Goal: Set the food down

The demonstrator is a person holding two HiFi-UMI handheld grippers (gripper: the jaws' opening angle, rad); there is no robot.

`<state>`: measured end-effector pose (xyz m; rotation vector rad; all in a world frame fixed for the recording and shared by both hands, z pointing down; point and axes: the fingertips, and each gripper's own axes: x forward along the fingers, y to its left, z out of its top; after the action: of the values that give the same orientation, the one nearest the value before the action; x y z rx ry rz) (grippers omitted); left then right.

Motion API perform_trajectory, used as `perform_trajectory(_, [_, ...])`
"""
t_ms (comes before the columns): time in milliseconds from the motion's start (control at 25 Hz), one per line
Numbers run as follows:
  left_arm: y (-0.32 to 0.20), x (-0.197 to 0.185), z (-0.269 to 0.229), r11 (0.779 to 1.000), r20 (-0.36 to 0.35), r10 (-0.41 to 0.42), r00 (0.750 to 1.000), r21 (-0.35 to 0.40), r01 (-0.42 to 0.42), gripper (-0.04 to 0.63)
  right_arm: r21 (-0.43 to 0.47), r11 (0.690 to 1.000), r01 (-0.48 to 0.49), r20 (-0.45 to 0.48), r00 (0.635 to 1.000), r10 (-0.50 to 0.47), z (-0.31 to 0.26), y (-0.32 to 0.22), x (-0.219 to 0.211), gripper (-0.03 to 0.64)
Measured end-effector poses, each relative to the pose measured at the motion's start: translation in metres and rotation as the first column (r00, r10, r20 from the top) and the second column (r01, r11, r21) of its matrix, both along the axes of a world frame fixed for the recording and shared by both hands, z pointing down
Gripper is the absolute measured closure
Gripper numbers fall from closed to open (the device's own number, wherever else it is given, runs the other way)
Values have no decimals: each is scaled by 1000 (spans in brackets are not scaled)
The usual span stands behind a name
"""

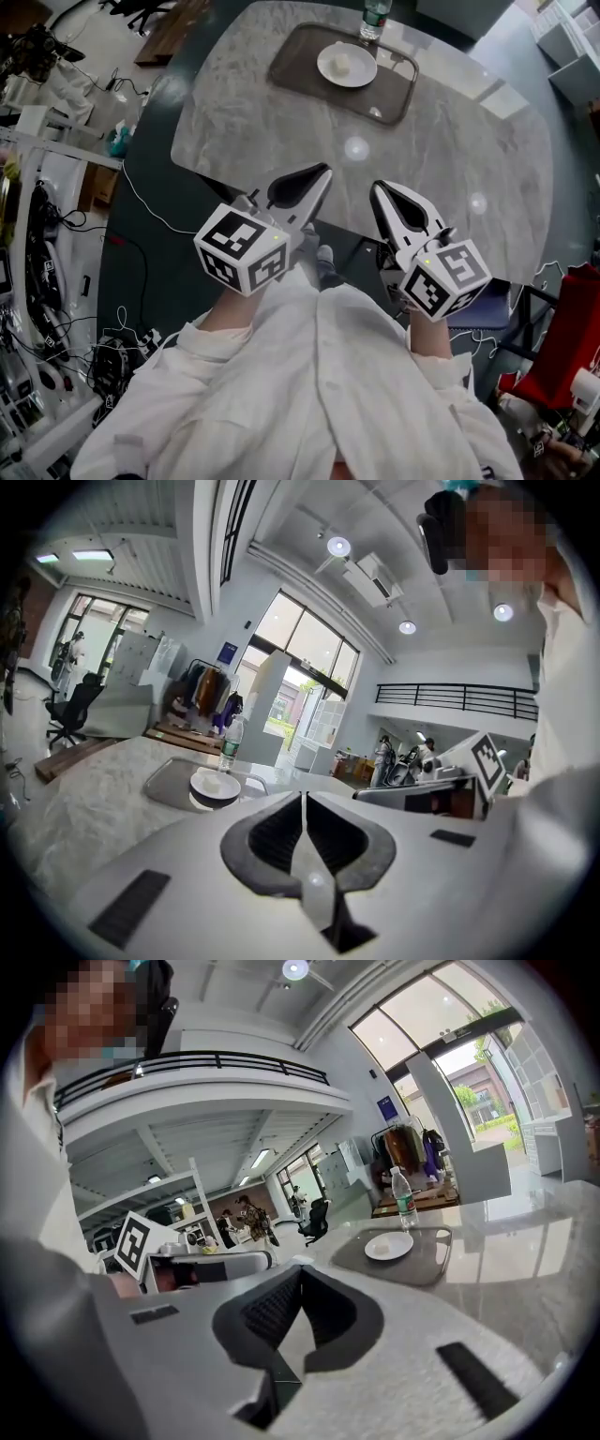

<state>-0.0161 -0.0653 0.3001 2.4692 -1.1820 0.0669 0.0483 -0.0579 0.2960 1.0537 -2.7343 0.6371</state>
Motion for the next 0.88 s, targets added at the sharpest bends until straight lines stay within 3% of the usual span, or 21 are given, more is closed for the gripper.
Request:
perform_trajectory(720, [13, 10, 7, 987, 8, 154, 988, -54, -153, 568, 8, 999, -47, 3, 999, 47, -2, 5, -18, 614])
perform_trajectory(880, [16, 13, 7, 983, 0, 175, 985, -61, -175, 568, 5, 1000, -25, -45, 999, 26, 5, 13, -31, 614])
